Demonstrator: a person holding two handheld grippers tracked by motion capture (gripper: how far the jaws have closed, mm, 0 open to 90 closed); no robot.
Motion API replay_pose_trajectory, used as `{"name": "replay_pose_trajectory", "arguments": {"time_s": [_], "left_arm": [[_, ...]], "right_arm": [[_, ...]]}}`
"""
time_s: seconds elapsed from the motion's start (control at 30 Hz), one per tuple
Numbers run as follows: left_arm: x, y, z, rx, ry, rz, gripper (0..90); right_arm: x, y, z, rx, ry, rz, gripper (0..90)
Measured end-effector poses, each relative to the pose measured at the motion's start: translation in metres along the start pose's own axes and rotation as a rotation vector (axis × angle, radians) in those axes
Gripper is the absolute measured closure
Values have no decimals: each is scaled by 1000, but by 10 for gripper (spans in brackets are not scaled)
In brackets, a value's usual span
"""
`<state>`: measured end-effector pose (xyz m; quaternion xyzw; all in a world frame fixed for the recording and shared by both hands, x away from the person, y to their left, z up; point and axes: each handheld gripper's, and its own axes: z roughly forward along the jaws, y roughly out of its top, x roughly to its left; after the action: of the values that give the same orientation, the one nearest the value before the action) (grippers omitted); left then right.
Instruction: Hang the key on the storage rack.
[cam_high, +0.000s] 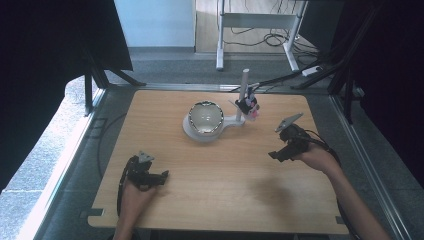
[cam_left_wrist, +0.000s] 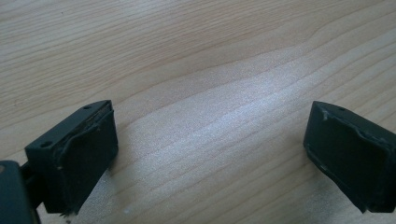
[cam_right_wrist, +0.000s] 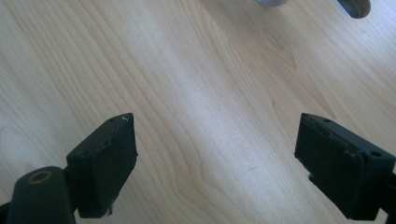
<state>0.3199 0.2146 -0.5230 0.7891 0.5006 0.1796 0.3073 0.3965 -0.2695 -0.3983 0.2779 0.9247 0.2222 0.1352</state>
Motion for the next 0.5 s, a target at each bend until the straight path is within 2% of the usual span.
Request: {"name": "replay_pose_trajectory", "arguments": {"time_s": [0.5], "left_arm": [[0, 0, 0, -1, 0, -4, 28]], "right_arm": [[11, -36, -7, -37, -36, 37, 128]]}}
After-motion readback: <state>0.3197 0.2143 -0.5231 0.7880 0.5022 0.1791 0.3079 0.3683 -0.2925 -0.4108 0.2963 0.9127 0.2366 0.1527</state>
